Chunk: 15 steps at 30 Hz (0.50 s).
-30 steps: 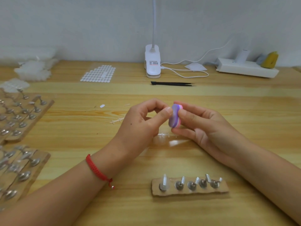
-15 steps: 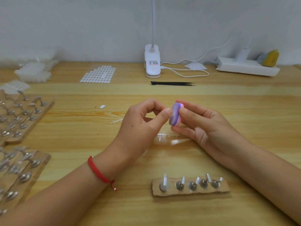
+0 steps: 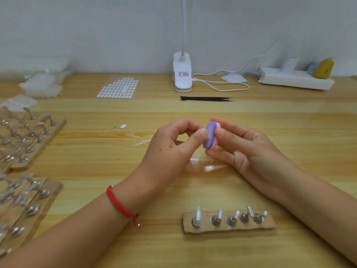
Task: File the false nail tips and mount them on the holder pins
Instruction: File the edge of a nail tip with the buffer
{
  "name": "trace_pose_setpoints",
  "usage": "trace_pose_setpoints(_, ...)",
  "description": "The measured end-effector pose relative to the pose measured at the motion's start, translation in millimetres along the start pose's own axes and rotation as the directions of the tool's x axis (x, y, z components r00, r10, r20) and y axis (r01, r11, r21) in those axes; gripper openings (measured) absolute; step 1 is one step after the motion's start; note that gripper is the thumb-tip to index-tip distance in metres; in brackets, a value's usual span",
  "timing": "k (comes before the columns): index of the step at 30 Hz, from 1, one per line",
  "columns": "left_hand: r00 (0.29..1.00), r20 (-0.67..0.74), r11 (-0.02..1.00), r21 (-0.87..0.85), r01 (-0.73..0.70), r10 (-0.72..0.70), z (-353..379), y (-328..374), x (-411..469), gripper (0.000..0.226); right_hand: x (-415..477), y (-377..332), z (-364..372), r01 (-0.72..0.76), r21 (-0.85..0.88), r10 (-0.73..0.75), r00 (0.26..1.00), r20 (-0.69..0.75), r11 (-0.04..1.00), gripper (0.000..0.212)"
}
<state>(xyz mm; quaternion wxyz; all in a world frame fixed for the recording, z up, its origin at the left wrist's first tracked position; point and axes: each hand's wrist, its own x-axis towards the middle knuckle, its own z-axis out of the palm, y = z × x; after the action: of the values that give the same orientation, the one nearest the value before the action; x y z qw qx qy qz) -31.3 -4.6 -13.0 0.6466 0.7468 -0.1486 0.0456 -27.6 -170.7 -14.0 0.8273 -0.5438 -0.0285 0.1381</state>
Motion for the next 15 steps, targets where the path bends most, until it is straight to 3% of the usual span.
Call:
trace_pose_setpoints(5,0.998,-0.063,1.0,-0.029,0.005,-0.007,-3.1,-1.2,1.7,0.018,-1.5,1.5,3.1,0.015,-0.083,-0.013,0.999,0.031,0.996,0.033)
trace_pose_setpoints(9,1.0,-0.002,1.0,0.016,-0.018,0.018,0.4,-0.2,-0.2,0.021,-0.8,0.8,0.3,0.017,0.01,-0.017,1.0,-0.016,1.0,0.032)
trace_pose_setpoints(15,0.999,-0.038,1.0,0.002,-0.003,0.003,-1.6,-0.5,-0.1,0.018,-0.6,1.2,1.8,0.023,-0.036,-0.023,1.0,0.001,0.999,0.031)
